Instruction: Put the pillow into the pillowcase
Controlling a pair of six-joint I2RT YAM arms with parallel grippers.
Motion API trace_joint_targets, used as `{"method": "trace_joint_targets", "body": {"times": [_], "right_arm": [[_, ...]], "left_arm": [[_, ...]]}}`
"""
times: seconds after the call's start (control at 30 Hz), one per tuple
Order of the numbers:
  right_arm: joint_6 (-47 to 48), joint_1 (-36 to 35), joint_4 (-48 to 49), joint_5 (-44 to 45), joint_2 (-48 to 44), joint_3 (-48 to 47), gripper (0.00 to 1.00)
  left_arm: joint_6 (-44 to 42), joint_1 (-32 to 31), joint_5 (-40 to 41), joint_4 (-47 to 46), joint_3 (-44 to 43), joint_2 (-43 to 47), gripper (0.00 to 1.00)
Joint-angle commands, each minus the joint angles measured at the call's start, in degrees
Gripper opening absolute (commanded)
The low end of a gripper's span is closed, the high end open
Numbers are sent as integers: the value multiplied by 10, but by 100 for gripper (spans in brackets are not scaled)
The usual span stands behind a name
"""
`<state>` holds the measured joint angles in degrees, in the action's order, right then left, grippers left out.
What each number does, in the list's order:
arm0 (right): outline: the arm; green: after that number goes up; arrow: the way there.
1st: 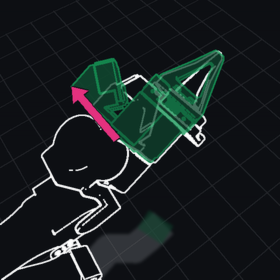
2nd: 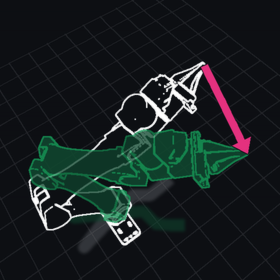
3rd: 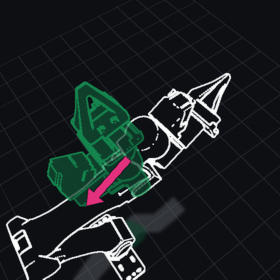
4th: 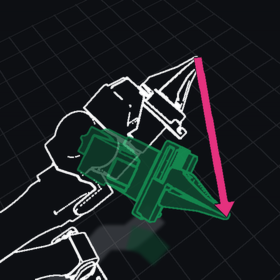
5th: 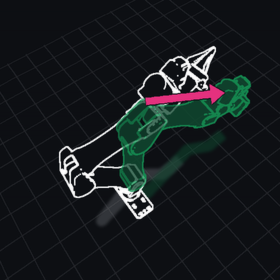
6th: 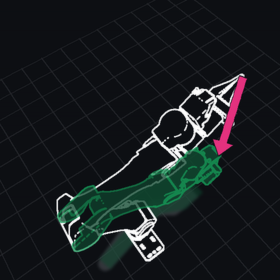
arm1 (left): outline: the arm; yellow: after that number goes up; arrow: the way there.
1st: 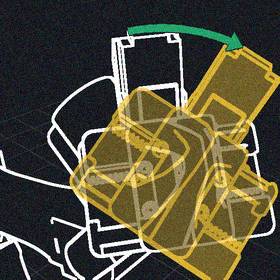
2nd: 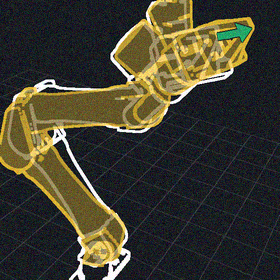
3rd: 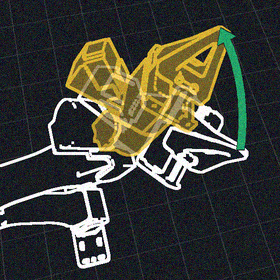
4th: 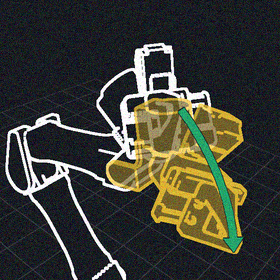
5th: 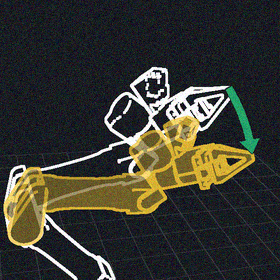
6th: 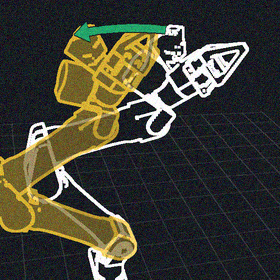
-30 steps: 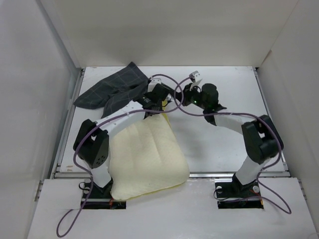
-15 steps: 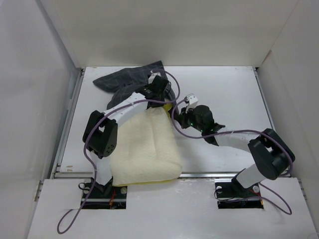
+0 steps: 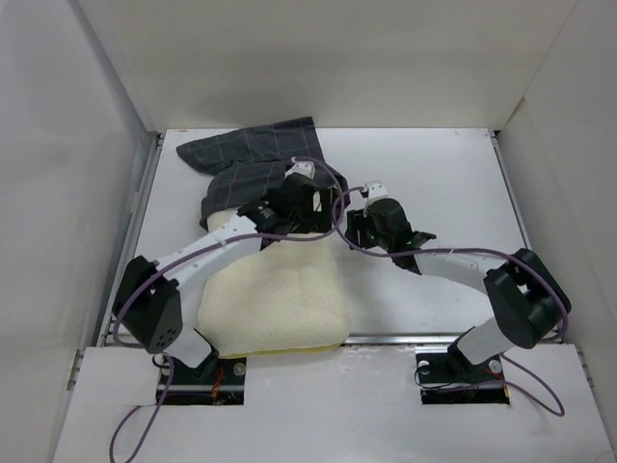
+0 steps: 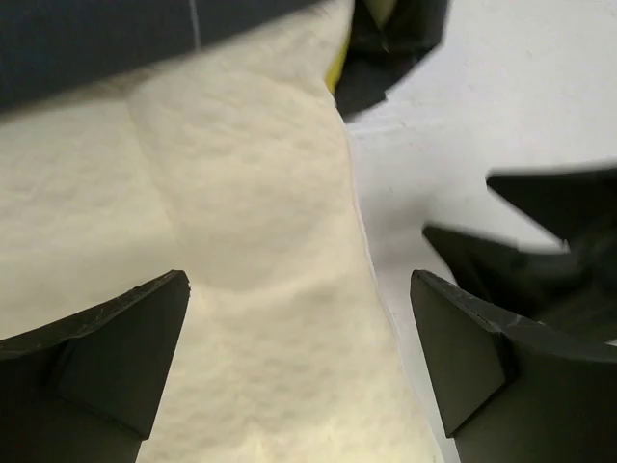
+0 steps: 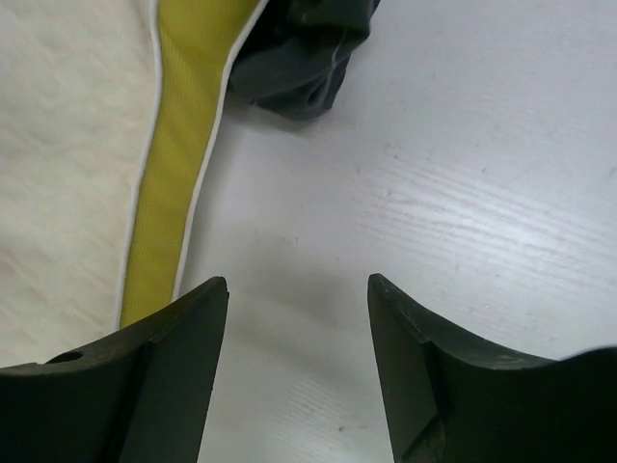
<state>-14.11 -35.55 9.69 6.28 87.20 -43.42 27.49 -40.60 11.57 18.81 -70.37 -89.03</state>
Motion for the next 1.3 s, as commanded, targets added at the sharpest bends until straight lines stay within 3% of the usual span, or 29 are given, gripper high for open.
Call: {"method": "trace_joint_targets", "body": {"times": [0.0,0.17,0.37,0.53,0.6,0.63,0.67,0.73,0.97,1.17,1.27], "right_arm": [[15,20,-16,28,-34,-52,66],[72,42,-46,9,5,-145,66],[104,82,-51,-54,110,-278,66],[128,88,-57,-141,172,-342,54],[134,88,-62,-167,185,-342,54],[134,88,-62,-198,185,-342,54],[134,88,-49,-211,185,-336,54],[140,88,-42,-231,177,-324,57],[145,88,2,-235,130,-263,62],[145,88,2,-193,185,-311,63],[145,94,2,-193,226,-359,52]], "left_arm": [[-2,-18,9,4,36,64,100],[12,-19,4,-26,53,41,100],[44,-24,107,23,-48,-95,100],[44,-1,102,28,-111,-169,99],[39,11,76,28,-116,-197,87],[30,17,70,23,-116,-204,71],[30,18,64,23,-116,-209,33],[30,23,64,18,-116,-214,2],[19,23,57,2,-106,-194,0],[13,23,47,-10,-101,-166,0],[7,23,47,-10,-101,-161,0]]}}
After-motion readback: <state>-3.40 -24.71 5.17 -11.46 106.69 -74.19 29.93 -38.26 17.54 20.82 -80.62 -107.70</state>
